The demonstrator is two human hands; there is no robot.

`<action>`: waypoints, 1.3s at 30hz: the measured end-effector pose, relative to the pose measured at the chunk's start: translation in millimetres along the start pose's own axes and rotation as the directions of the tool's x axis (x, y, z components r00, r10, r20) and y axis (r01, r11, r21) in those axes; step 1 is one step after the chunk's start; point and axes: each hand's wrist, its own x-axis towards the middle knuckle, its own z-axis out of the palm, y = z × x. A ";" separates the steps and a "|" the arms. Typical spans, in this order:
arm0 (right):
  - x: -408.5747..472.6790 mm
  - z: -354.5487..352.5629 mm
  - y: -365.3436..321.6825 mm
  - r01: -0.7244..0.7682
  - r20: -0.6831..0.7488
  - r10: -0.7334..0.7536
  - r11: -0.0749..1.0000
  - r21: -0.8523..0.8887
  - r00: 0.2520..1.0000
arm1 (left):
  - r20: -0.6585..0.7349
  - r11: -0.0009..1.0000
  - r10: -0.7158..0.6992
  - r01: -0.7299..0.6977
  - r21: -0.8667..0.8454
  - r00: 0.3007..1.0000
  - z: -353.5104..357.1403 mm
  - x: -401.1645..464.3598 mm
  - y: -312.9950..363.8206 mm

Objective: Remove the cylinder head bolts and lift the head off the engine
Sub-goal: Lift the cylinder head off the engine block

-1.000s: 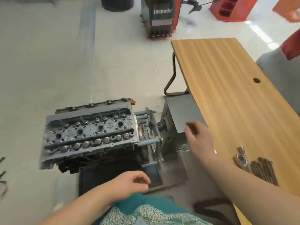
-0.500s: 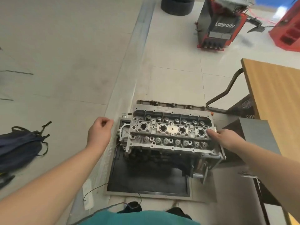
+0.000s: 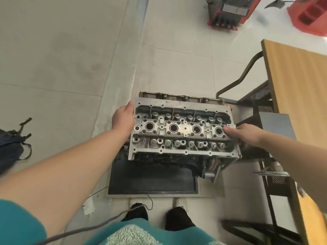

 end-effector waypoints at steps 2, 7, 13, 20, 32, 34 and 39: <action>1.4 -0.3 0.8 0.000 0.006 -0.001 1.000 0.009 1.000 | -0.013 0.991 -0.041 0.039 -0.130 0.999 -1.7 0.4 -3.4; 6.4 2.2 6.7 0.050 0.011 -0.051 0.997 0.065 0.999 | 0.020 0.986 -0.159 0.159 -0.038 0.987 -0.1 6.3 -2.7; 5.1 3.1 5.0 0.086 -0.019 -0.085 0.993 0.082 0.996 | 0.091 0.968 -0.219 0.228 -0.109 0.972 5.0 14.5 1.7; 5.6 2.6 8.9 0.101 -0.044 -0.098 0.992 0.082 0.994 | -0.005 0.964 -0.252 0.251 -0.094 0.968 11.4 27.1 1.8; -36.9 9.8 16.9 0.140 -0.053 -0.139 0.990 0.008 0.989 | -0.076 0.939 -0.259 0.232 -0.255 0.963 -6.1 -36.4 -9.4; -54.9 14.7 26.8 0.151 -0.053 -0.152 0.988 -0.026 0.987 | -0.102 0.950 -0.241 0.213 -0.227 0.965 -16.4 -59.7 -14.4; -115.7 55.3 54.8 0.203 -0.015 -0.203 0.979 -0.008 0.979 | -0.187 0.987 -0.159 0.160 -0.012 0.969 -50.0 -127.0 -43.8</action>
